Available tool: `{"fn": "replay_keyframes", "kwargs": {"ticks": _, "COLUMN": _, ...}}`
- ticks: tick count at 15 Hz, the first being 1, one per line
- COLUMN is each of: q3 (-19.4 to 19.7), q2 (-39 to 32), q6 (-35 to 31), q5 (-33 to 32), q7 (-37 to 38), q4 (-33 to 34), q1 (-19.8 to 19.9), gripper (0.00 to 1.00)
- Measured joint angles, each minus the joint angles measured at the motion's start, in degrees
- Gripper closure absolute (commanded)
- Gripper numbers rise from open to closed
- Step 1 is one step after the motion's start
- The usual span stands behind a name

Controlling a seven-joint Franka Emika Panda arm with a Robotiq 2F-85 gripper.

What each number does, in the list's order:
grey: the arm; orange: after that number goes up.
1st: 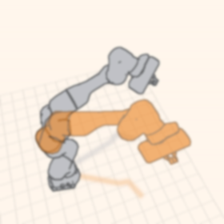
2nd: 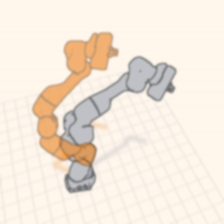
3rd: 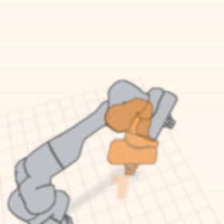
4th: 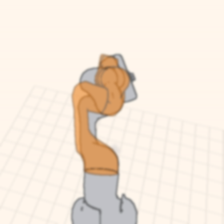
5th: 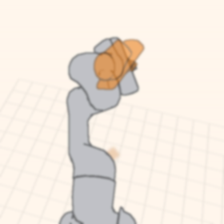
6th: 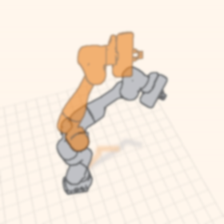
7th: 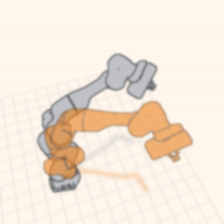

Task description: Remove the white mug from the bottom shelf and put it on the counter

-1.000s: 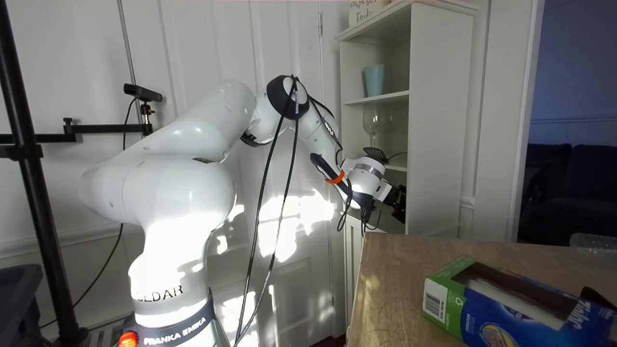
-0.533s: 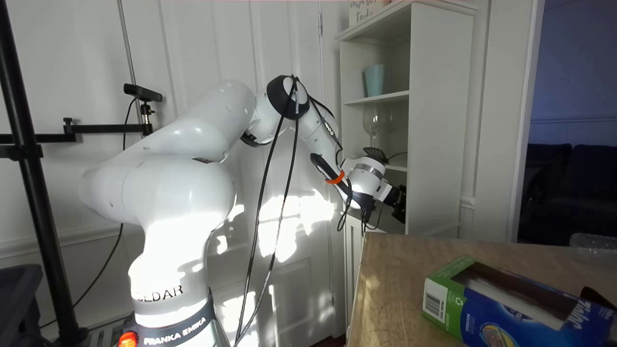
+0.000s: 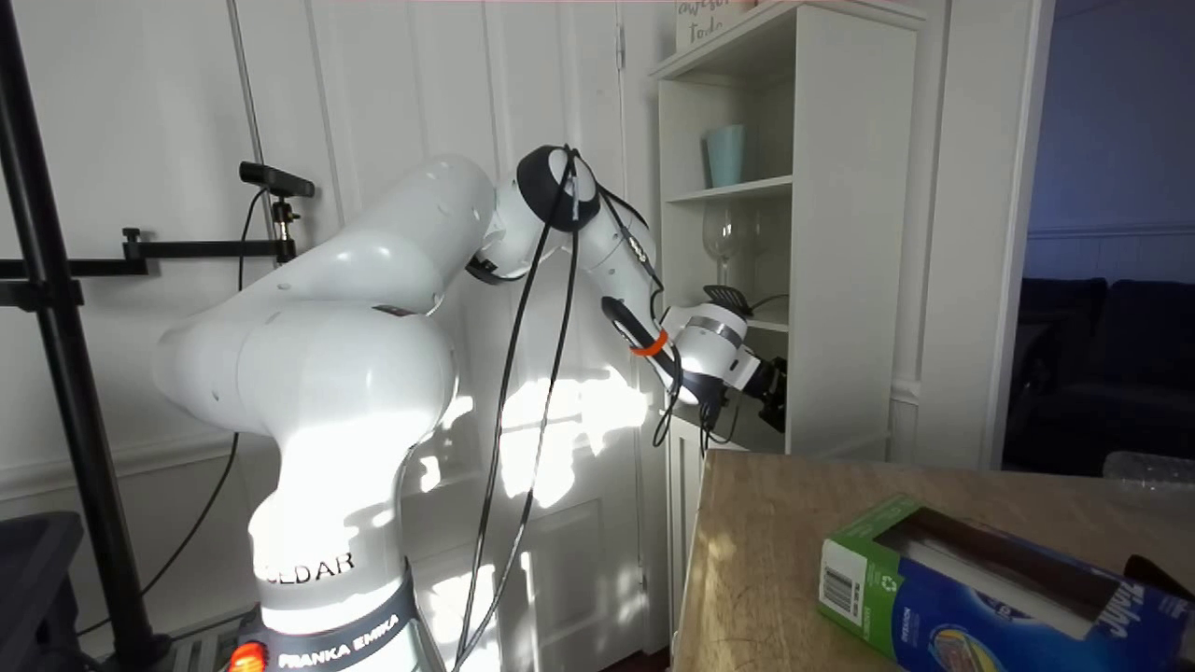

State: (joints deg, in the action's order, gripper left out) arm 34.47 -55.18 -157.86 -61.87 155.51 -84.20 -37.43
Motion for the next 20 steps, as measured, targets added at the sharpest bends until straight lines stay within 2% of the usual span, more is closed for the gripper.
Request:
{"fn": "replay_keyframes", "kwargs": {"ticks": 4, "q3": 0.1, "q2": 0.0, "q6": -0.9, "q5": -0.1, "q7": -0.2, "q4": 0.0, "q1": 0.2, "gripper": 0.00}}
{"fn": "replay_keyframes", "kwargs": {"ticks": 9, "q3": -3.9, "q2": 0.0, "q6": -0.9, "q5": -5.2, "q7": -0.2, "q4": 2.2, "q1": 4.0, "gripper": 0.00}}
{"fn": "replay_keyframes", "kwargs": {"ticks": 20, "q3": -3.8, "q2": -0.1, "q6": -1.3, "q5": -4.8, "q7": -0.2, "q4": 2.4, "q1": 4.2, "gripper": 0.00}}
